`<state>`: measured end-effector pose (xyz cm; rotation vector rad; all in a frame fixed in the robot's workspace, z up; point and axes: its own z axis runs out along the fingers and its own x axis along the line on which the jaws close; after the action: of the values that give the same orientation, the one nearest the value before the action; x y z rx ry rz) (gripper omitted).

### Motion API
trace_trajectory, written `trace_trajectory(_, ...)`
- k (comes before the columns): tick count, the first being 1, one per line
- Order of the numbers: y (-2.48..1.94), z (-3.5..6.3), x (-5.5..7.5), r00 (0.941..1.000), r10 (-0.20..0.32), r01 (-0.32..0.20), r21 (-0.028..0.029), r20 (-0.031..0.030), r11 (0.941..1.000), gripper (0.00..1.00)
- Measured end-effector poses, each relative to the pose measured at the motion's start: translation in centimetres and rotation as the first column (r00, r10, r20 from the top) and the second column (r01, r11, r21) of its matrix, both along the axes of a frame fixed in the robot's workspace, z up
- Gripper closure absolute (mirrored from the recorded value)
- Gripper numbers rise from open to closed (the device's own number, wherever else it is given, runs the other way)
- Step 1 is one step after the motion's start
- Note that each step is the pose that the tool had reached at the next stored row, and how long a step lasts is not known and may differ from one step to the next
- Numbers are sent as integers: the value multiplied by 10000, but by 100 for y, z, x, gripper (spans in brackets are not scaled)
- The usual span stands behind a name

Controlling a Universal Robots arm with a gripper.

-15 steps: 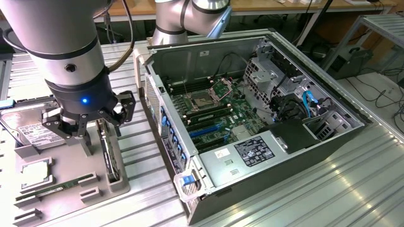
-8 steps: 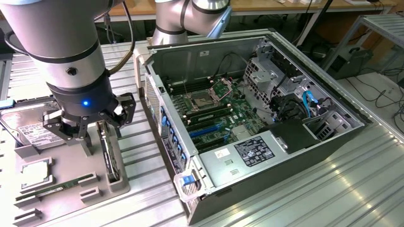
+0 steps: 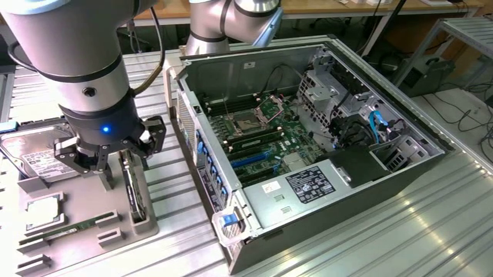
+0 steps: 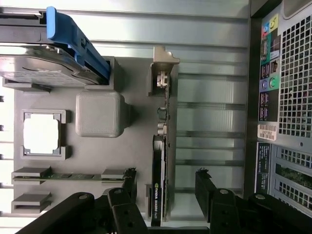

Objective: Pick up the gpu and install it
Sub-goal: 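Pick up the gpu and move the gpu toward the slot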

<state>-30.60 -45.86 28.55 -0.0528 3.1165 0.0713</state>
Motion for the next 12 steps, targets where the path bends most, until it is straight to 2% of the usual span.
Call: trace_trajectory(12,-5,-81,0,10000,0,0,0,1,10000,40)
